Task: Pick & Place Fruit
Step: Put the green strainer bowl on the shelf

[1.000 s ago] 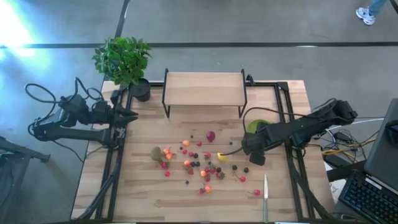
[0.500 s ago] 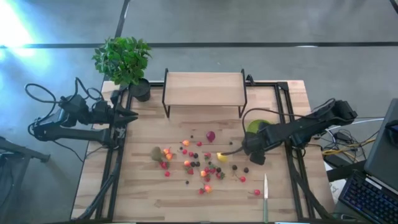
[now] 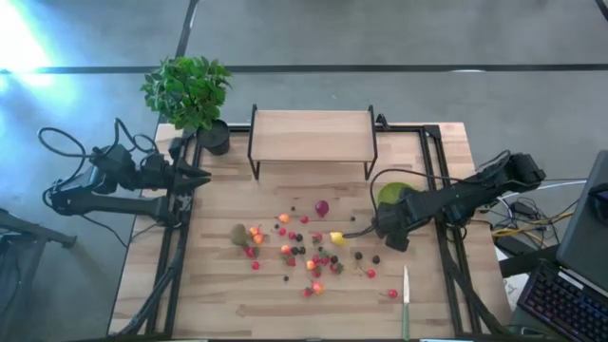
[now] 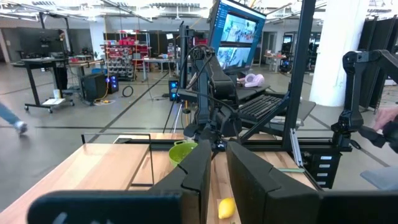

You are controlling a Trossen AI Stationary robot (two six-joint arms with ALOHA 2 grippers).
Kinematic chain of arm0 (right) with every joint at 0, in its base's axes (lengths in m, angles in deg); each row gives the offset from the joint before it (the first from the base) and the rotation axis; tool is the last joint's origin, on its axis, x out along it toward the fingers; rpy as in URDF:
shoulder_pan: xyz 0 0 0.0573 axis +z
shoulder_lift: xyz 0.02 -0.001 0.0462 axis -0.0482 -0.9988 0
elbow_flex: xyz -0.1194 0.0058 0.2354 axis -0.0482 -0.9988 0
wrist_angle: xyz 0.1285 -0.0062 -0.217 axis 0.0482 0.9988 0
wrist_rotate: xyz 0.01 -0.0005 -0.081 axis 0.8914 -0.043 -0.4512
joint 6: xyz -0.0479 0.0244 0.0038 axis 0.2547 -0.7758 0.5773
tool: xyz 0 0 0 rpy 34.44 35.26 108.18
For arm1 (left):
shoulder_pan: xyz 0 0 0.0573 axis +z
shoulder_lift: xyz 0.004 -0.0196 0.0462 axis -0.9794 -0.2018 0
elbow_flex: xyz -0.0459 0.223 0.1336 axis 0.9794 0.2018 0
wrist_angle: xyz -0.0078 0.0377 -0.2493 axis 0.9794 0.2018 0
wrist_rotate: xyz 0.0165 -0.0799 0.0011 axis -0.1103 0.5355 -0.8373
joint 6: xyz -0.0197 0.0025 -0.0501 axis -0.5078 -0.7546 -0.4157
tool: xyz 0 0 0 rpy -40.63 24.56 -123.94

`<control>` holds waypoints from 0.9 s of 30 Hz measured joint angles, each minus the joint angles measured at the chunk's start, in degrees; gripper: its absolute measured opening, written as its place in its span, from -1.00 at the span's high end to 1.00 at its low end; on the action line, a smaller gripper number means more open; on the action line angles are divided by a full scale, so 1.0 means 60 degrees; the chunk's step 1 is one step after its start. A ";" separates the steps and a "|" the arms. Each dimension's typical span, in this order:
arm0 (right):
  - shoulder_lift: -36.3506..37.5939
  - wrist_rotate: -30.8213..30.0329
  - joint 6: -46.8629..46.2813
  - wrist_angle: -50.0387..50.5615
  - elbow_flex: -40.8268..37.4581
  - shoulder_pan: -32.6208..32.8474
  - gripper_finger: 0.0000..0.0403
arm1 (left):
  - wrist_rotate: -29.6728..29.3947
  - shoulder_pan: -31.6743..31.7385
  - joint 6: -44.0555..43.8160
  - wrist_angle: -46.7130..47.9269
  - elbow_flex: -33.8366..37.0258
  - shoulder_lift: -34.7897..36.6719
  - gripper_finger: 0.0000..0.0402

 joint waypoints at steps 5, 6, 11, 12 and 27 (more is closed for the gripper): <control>0.0000 0.0000 0.0336 -0.0010 0.0000 0.0000 0.43 | 0.0000 0.0004 0.0000 0.0002 -0.0004 -0.0002 0.69; 0.0000 0.0003 0.0393 -0.0010 0.0000 0.0000 0.50 | 0.0000 0.0004 0.0000 0.0001 -0.0002 -0.0001 0.69; 0.0000 0.0213 0.0619 -0.0009 0.0000 -0.0004 0.87 | 0.0000 0.0011 0.0000 0.0002 0.0000 -0.0001 0.69; 0.0000 0.0249 0.0685 -0.0014 0.0000 -0.0002 0.91 | 0.0001 0.0011 0.0000 0.0002 0.0000 -0.0003 0.69; 0.0571 0.0163 0.0829 0.0520 0.0488 -0.0004 0.95 | 0.0003 0.0007 0.0000 0.0003 0.0000 -0.0003 0.69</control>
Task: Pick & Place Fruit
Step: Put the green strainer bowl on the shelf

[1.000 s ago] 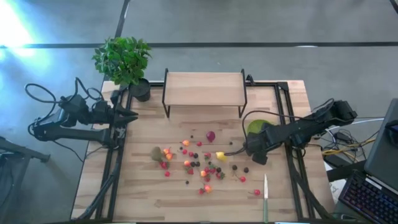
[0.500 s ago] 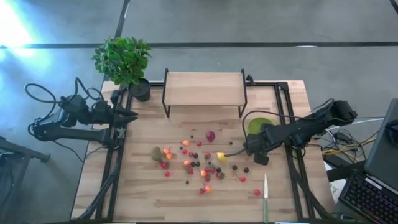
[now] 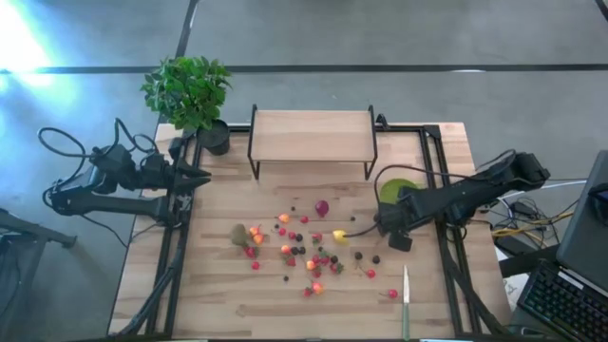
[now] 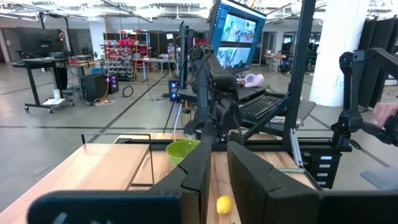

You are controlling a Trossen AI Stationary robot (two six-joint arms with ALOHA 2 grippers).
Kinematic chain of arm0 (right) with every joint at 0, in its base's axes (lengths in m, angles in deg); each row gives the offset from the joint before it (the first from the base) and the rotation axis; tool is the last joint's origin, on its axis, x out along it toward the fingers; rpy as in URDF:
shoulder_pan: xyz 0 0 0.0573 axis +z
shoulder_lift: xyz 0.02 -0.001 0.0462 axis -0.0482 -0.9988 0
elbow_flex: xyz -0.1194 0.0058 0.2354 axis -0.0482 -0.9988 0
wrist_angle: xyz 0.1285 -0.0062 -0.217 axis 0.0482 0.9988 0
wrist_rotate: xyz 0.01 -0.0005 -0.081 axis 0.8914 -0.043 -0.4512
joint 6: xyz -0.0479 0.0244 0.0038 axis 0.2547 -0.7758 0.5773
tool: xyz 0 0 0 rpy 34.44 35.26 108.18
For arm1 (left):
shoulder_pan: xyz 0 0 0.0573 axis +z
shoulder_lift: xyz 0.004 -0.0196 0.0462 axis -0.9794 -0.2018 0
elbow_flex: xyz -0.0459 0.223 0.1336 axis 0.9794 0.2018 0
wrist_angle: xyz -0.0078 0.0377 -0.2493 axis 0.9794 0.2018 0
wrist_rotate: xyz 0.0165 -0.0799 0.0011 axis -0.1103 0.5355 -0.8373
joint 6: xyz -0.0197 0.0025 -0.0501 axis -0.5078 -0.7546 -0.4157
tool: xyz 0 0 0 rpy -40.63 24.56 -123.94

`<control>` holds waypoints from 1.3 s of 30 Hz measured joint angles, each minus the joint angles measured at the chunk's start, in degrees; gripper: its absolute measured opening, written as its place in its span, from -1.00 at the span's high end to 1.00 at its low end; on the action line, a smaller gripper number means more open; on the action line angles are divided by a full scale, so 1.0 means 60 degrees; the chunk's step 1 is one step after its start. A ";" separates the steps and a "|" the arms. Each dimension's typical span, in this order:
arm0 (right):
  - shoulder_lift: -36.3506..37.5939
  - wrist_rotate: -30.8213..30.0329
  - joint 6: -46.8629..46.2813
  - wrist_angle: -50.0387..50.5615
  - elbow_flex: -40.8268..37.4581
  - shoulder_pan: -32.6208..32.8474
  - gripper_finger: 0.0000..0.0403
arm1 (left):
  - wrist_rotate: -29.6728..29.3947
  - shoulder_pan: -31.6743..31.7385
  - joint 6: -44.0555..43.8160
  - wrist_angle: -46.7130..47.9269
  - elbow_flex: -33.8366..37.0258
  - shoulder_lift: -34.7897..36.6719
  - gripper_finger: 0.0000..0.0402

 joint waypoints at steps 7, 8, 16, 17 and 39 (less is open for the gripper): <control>0.0634 -0.0645 -0.0185 0.1875 0.1329 -0.0029 0.96 | -0.0001 0.0000 0.0000 -0.0004 0.0000 0.0000 0.69; 0.0725 -0.0732 -0.0180 0.2038 0.1586 -0.0028 0.96 | -0.0004 0.0000 0.0000 -0.0001 0.0000 0.0004 0.69; 0.0934 -0.1966 0.0581 0.3081 0.4272 -0.0223 0.96 | 0.0000 0.0000 0.0000 -0.0003 -0.0004 0.0001 0.69; 0.0934 -0.2082 0.0795 0.3022 0.4615 -0.0300 0.96 | -0.0003 0.0000 0.0000 -0.0004 0.0000 0.0004 0.69; -0.1681 -0.0590 0.6301 0.1069 0.8081 -0.4823 0.96 | -0.0002 -0.0007 0.0000 -0.0004 0.0000 0.0002 0.69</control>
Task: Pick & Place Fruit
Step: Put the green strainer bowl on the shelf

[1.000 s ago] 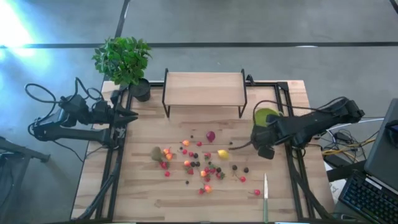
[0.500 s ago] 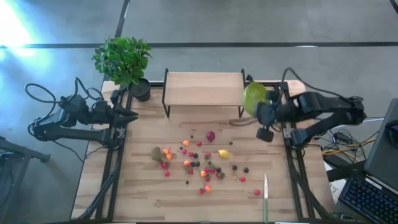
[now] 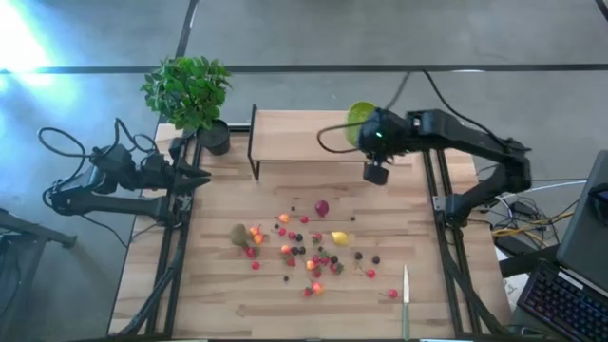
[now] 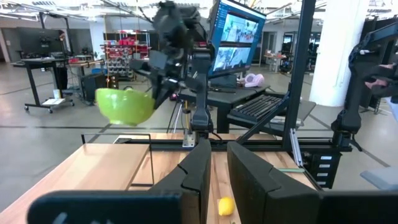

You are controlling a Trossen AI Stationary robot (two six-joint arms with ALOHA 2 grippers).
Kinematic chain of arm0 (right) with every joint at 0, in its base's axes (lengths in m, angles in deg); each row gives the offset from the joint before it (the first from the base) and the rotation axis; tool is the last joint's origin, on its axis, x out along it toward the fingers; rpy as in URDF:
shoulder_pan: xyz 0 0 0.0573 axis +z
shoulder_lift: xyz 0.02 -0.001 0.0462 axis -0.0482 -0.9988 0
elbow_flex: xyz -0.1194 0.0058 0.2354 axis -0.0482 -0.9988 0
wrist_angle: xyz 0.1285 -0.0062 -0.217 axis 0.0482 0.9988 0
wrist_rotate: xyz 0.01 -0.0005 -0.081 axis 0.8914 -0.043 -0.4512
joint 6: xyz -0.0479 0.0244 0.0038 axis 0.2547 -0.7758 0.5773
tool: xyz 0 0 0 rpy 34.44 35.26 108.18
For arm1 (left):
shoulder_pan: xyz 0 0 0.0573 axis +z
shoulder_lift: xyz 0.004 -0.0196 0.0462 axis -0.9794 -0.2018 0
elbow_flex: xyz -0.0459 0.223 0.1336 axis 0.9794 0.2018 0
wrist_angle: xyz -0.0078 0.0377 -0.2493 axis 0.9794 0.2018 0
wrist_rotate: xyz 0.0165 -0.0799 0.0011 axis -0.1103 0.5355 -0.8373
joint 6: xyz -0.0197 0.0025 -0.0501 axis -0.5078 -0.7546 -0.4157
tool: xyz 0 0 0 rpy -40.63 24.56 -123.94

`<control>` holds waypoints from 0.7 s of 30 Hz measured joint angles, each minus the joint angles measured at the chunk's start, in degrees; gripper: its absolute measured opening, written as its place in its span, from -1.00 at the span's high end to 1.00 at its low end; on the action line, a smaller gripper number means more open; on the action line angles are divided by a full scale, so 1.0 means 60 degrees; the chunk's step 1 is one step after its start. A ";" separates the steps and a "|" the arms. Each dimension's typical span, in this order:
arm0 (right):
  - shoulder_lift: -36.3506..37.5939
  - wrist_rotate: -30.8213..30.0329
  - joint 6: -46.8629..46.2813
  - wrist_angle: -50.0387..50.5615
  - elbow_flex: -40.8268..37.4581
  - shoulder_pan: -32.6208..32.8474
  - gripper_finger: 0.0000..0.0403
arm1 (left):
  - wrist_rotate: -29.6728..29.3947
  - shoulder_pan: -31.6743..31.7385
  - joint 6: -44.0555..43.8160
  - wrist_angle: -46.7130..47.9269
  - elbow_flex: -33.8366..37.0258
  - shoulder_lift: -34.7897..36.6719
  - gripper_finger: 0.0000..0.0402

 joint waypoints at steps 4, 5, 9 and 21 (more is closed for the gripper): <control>-0.1145 0.0004 0.0386 0.0507 0.1207 -0.0240 0.96 | 0.0002 0.0000 0.0000 0.0000 -0.0004 -0.0002 0.69; -0.1429 0.0007 0.0471 0.0604 0.1538 -0.0268 0.96 | 0.0002 0.0004 0.0000 0.0004 -0.0004 -0.0002 0.69; -0.2499 0.0007 0.0792 0.0980 0.2943 -0.0266 0.96 | 0.0001 0.0007 0.0000 0.0001 -0.0001 0.0001 0.69; -0.4925 0.0190 0.1419 0.1787 0.5497 -0.0310 0.96 | -0.0001 0.0007 0.0000 0.0003 0.0000 0.0001 0.69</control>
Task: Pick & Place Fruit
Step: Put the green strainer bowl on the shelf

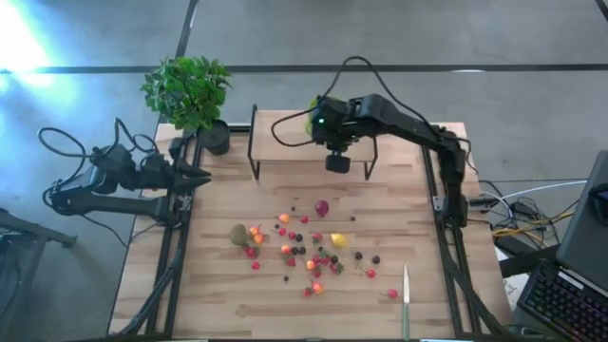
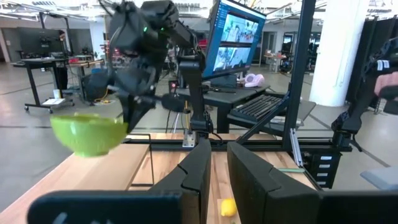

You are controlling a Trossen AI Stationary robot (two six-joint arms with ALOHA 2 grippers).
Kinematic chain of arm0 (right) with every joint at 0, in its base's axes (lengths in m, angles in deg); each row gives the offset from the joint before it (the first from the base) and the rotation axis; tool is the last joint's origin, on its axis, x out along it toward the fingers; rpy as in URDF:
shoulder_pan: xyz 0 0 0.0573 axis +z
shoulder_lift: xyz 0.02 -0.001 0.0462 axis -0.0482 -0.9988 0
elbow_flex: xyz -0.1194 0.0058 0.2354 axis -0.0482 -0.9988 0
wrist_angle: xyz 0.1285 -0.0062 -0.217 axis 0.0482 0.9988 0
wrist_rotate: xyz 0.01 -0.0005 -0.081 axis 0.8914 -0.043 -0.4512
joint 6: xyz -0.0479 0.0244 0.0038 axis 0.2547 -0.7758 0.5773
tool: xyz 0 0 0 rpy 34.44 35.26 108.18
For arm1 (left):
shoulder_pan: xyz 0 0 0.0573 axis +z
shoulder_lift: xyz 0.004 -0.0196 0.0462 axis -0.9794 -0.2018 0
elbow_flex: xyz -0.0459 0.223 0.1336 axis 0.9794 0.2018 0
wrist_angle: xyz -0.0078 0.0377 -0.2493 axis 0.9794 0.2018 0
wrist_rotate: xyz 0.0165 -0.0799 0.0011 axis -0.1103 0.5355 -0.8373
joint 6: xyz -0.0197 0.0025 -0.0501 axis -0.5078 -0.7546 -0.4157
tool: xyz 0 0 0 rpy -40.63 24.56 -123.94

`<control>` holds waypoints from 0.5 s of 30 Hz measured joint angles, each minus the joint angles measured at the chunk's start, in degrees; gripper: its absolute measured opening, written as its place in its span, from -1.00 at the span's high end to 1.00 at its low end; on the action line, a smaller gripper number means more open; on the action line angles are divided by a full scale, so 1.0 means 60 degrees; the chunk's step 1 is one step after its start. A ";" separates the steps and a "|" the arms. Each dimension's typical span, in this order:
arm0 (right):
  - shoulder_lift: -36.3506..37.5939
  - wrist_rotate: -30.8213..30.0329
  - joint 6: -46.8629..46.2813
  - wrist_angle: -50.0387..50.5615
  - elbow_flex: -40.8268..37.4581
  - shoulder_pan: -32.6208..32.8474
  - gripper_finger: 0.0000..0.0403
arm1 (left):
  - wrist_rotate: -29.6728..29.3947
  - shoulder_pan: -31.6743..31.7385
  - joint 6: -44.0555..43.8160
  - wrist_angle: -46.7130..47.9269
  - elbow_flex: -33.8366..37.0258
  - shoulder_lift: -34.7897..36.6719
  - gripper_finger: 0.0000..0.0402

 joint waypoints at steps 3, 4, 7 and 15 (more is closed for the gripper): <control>-0.0526 0.0000 0.0282 0.0007 0.0305 0.0000 0.96 | 0.0002 0.0000 0.0000 0.0000 0.0000 0.0001 0.69; -0.0675 -0.0001 0.0350 0.0016 0.0411 -0.0001 0.96 | 0.0003 0.0000 0.0000 0.0000 0.0000 -0.0002 0.69; -0.1053 0.0000 0.0512 0.0178 0.0626 -0.0035 0.96 | 0.0000 0.0000 -0.0003 0.0001 0.0000 0.0000 0.69; -0.1502 0.0007 0.0633 0.0258 0.0702 -0.0073 0.96 | -0.0001 0.0000 0.0000 -0.0003 -0.0003 0.0001 0.69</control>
